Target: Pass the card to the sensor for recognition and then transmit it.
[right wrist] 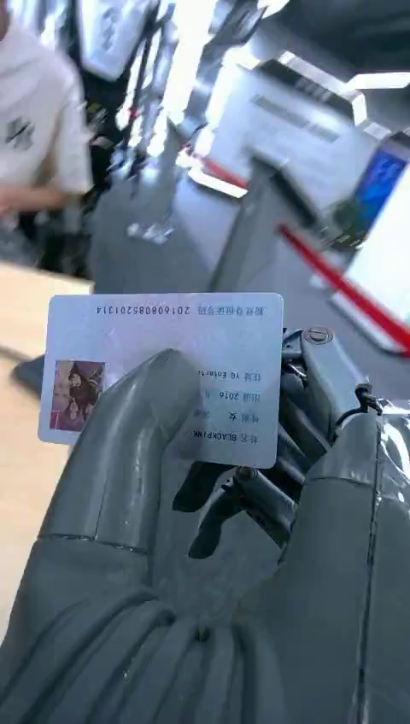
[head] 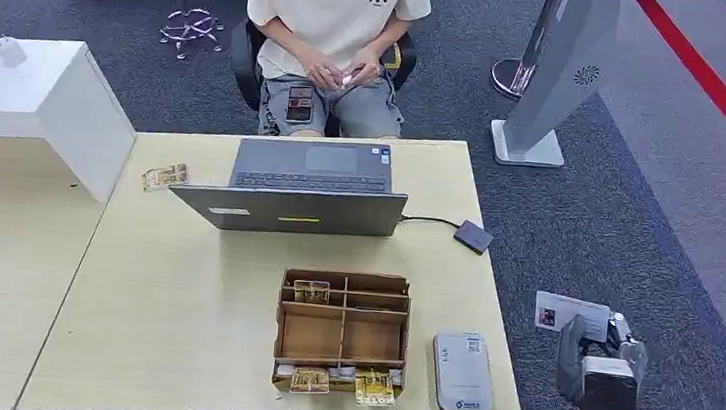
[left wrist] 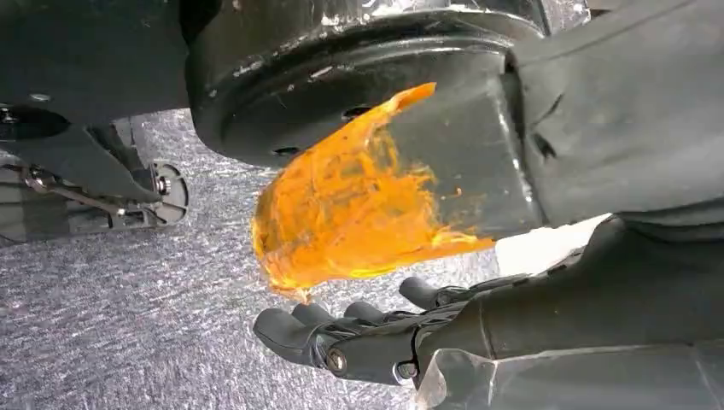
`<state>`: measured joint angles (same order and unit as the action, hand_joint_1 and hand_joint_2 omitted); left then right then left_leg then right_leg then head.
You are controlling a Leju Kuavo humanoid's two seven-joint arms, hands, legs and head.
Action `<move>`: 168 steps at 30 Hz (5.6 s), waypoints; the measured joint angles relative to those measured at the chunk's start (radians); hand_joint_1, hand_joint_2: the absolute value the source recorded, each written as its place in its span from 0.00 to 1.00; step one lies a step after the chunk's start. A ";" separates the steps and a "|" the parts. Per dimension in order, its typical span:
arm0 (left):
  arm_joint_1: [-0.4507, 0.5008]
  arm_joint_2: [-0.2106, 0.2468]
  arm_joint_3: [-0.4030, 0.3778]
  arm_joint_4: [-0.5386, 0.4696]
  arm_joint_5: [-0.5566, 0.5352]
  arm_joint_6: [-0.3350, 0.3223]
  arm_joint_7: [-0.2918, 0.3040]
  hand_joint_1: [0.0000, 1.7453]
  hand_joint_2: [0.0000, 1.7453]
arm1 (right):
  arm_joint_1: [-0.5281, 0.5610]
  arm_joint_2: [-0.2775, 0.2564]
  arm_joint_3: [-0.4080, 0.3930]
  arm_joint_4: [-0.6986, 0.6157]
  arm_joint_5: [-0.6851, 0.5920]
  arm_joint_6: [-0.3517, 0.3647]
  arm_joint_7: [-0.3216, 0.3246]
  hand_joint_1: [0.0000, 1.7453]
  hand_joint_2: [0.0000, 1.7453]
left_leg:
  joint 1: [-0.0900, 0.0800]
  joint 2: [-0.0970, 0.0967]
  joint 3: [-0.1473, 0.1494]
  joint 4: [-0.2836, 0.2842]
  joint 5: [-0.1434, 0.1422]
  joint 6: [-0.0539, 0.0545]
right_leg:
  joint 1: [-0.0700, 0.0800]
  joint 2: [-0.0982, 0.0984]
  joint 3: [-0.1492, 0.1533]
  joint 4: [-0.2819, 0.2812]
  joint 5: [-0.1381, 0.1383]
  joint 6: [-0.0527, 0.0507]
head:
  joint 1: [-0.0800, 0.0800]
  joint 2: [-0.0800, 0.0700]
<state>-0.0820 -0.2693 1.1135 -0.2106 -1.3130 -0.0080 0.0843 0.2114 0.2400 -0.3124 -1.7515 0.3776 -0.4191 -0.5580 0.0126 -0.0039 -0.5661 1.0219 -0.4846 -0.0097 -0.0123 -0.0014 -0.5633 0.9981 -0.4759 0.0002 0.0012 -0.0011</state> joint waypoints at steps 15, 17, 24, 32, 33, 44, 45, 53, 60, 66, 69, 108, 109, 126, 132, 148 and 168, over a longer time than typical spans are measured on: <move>-0.010 -0.005 -0.014 0.000 -0.056 -0.006 0.021 0.00 0.00 | -0.030 0.024 0.271 -0.182 0.421 -0.269 -0.020 1.00 1.00 | 0.001 0.001 0.000 0.000 0.001 0.000 | 0.000 0.001 0.000 0.000 0.000 0.000 | 0.000 0.000; -0.010 -0.005 -0.021 0.000 -0.066 -0.010 0.024 0.00 0.00 | -0.072 0.019 0.317 -0.156 0.505 -0.271 0.010 1.00 1.00 | 0.001 0.002 0.000 0.000 0.002 -0.001 | 0.000 0.001 0.000 0.001 0.001 0.000 | 0.000 0.000; -0.017 -0.005 -0.061 0.000 -0.109 -0.013 0.034 0.00 0.00 | -0.283 -0.014 0.448 0.018 0.794 -0.272 0.123 1.00 1.00 | 0.001 0.001 0.000 0.000 0.003 -0.002 | 0.000 0.001 0.000 0.001 0.002 -0.001 | 0.000 0.000; -0.028 0.021 -0.079 0.000 -0.126 -0.043 0.075 0.00 0.00 | -0.487 -0.060 0.520 0.217 1.057 -0.272 0.248 1.00 1.00 | 0.001 0.001 0.000 0.000 0.004 -0.002 | 0.000 0.001 -0.001 0.002 0.002 -0.001 | 0.000 0.000; -0.031 0.023 -0.082 0.000 -0.129 -0.044 0.076 0.00 0.00 | -0.508 -0.070 0.526 0.241 1.085 -0.272 0.273 1.00 1.00 | 0.001 0.001 0.000 0.000 0.004 -0.002 | 0.000 0.001 -0.001 0.002 0.002 -0.001 | 0.000 0.000; -0.053 0.024 -0.100 0.000 -0.141 -0.051 0.093 0.00 0.00 | -0.715 -0.184 0.610 0.461 1.175 -0.272 0.488 1.00 1.00 | 0.000 0.001 0.000 0.001 0.004 -0.002 | 0.000 0.001 -0.001 0.002 0.003 0.000 | 0.000 0.000; -0.055 0.024 -0.100 0.000 -0.141 -0.054 0.093 0.00 0.00 | -0.729 -0.196 0.617 0.478 1.176 -0.273 0.504 1.00 1.00 | 0.000 0.001 0.000 0.001 0.004 -0.002 | 0.000 0.001 -0.001 0.002 0.003 0.000 | 0.000 0.000; -0.061 0.022 -0.100 0.000 -0.127 -0.054 0.093 0.00 0.00 | -0.782 -0.265 0.643 0.565 1.175 -0.273 0.557 1.00 1.00 | 0.000 0.000 0.000 0.001 0.004 -0.002 | 0.000 0.001 -0.001 0.002 0.003 0.000 | 0.000 0.000; -0.061 0.023 -0.100 0.000 -0.114 -0.052 0.091 0.00 0.00 | -0.782 -0.293 0.616 0.574 1.164 -0.273 0.536 1.00 1.00 | 0.000 0.000 0.000 0.001 0.004 -0.002 | 0.000 0.001 -0.001 0.002 0.003 0.000 | 0.000 0.000; -0.061 0.023 -0.100 0.000 -0.111 -0.048 0.091 0.00 0.00 | -0.779 -0.296 0.578 0.573 1.149 -0.273 0.512 1.00 1.00 | 0.000 0.000 0.000 0.001 0.004 -0.002 | 0.000 0.001 -0.001 0.002 0.003 0.000 | 0.000 0.000; -0.061 0.023 -0.100 0.000 -0.111 -0.047 0.091 0.00 0.00 | -0.773 -0.296 0.566 0.572 1.151 -0.273 0.508 1.00 1.00 | 0.000 0.000 0.000 0.001 0.004 -0.002 | 0.000 0.001 -0.001 0.002 0.003 0.000 | 0.000 0.000; -0.042 0.029 -0.100 0.000 -0.126 -0.055 0.088 0.00 0.00 | -0.662 -0.296 0.551 0.498 1.176 -0.274 0.531 0.67 1.00 | 0.000 0.000 -0.001 0.001 0.004 -0.002 | 0.000 0.001 -0.002 0.002 0.003 0.000 | 0.000 0.000; -0.041 0.030 -0.100 0.000 -0.126 -0.055 0.088 0.00 0.00 | -0.661 -0.296 0.552 0.498 1.176 -0.274 0.540 0.00 1.00 | 0.000 0.000 -0.001 0.001 0.004 -0.002 | 0.000 0.001 -0.002 0.002 0.003 0.000 | 0.000 0.000; -0.025 0.042 -0.100 0.000 -0.124 -0.052 0.087 0.00 0.00 | -0.577 -0.289 0.550 0.404 1.137 -0.275 0.508 0.00 0.00 | 0.000 0.000 -0.002 0.001 0.004 -0.002 | 0.000 0.000 -0.002 0.002 0.003 0.000 | 0.000 0.000; -0.024 0.042 -0.100 0.000 -0.101 -0.044 0.082 0.00 0.00 | -0.464 -0.145 0.420 0.280 0.790 -0.273 0.175 0.00 0.00 | 0.001 0.000 -0.002 0.001 0.003 -0.002 | 0.000 0.000 -0.003 0.002 0.002 0.000 | 0.000 0.000; -0.019 0.043 -0.039 0.000 -0.009 -0.002 0.059 0.00 0.00 | -0.205 -0.118 0.596 0.065 -0.570 0.361 0.263 0.00 0.00 | 0.000 0.000 -0.003 0.000 0.003 -0.002 | 0.000 0.000 -0.003 0.001 0.002 0.000 | 0.000 0.000; -0.020 0.048 -0.034 0.000 -0.024 -0.021 0.062 0.00 0.00 | -0.115 -0.260 0.793 0.070 -0.739 0.923 0.147 0.00 0.00 | 0.001 0.000 -0.003 0.000 0.003 -0.002 | 0.000 0.000 -0.004 0.001 0.002 0.000 | 0.000 0.000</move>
<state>-0.1023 -0.2209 1.0800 -0.2106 -1.3375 -0.0286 0.1465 0.0968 -0.0198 0.4810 -1.6812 -0.3617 0.5041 -0.4108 0.0135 -0.0039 -0.5691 1.0222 -0.4815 -0.0113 -0.0122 -0.0011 -0.5669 0.9995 -0.4741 -0.0002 0.0011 -0.0011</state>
